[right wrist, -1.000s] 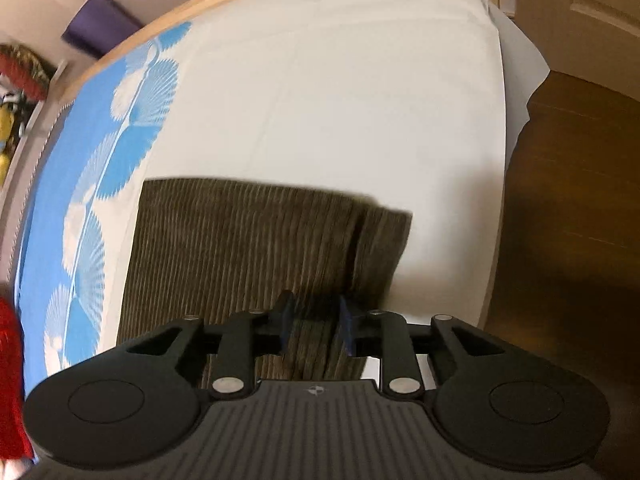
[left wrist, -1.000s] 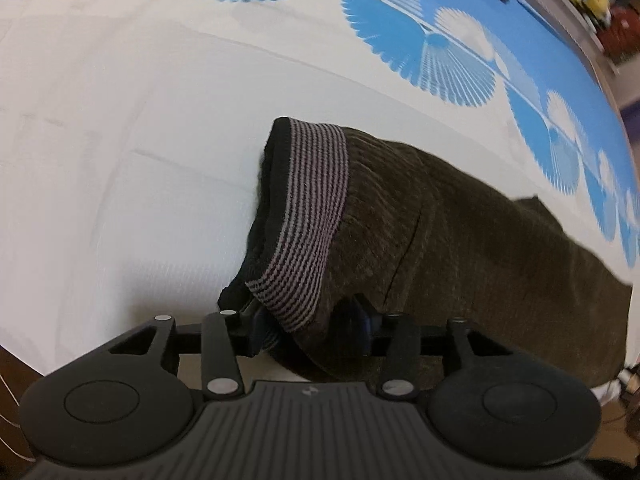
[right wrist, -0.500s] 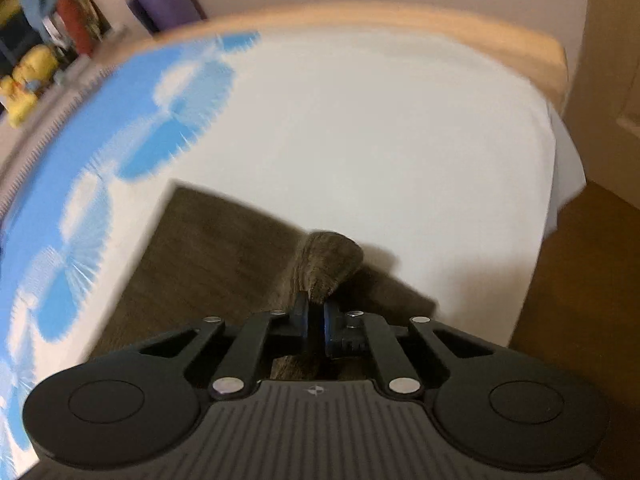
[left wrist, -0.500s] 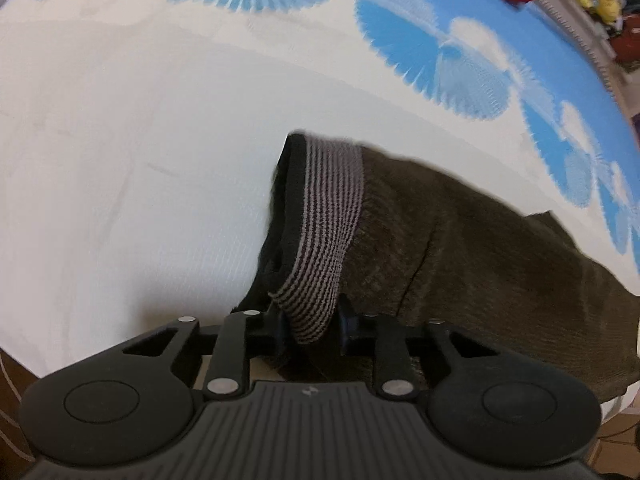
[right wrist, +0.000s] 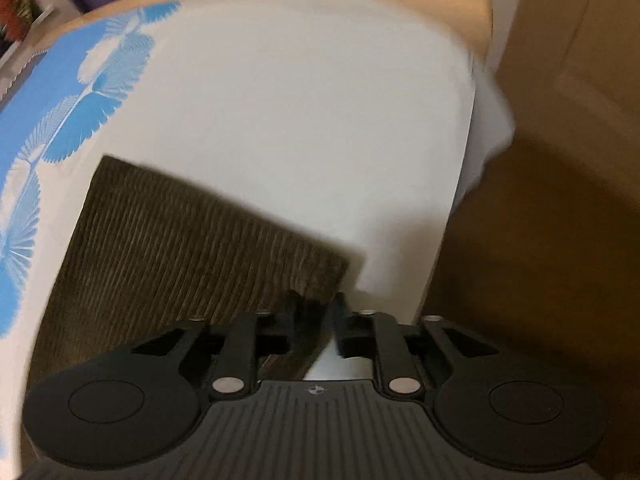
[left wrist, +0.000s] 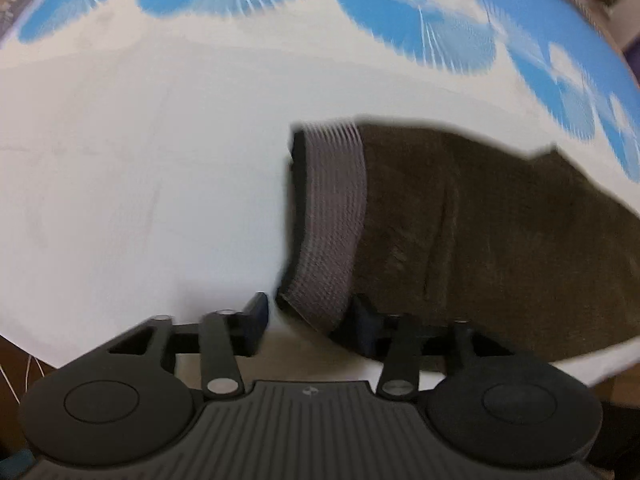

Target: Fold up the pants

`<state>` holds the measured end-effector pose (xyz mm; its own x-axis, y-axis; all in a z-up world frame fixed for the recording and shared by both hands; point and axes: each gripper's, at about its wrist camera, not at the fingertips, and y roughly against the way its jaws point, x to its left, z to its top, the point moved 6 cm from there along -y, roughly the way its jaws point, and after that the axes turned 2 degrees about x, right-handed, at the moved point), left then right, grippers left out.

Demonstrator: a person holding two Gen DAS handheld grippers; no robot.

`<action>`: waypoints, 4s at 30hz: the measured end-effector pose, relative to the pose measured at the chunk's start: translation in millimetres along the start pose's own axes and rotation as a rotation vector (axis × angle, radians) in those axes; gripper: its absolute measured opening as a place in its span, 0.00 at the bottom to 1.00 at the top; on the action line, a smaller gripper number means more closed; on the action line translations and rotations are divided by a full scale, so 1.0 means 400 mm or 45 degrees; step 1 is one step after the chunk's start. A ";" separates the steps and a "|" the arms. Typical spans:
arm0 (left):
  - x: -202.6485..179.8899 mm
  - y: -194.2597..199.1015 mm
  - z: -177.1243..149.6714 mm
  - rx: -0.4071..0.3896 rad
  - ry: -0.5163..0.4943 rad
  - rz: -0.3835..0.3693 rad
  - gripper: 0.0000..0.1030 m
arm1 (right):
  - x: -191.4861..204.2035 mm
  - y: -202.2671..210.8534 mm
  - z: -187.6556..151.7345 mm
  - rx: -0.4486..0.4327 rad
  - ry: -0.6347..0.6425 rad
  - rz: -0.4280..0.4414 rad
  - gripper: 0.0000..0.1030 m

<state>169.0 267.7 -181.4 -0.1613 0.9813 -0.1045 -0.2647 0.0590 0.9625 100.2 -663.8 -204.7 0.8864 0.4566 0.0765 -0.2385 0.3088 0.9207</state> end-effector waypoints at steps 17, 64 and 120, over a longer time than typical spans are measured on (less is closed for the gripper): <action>-0.030 -0.060 0.022 0.007 -0.145 0.114 0.30 | 0.511 0.226 -0.132 -0.556 0.733 0.455 0.28; -0.019 -0.055 0.001 -0.019 -0.204 0.068 0.41 | 1.226 0.255 -0.899 -0.228 1.635 0.695 0.12; -0.482 0.033 0.134 -0.402 -0.354 -0.074 0.43 | 0.111 0.035 -0.062 -0.079 0.441 0.100 0.45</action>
<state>247.5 89.1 -135.2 0.1135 0.9926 -0.0435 -0.5509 0.0993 0.8287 126.3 -618.6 -198.0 0.6797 0.7335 0.0019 -0.3337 0.3068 0.8914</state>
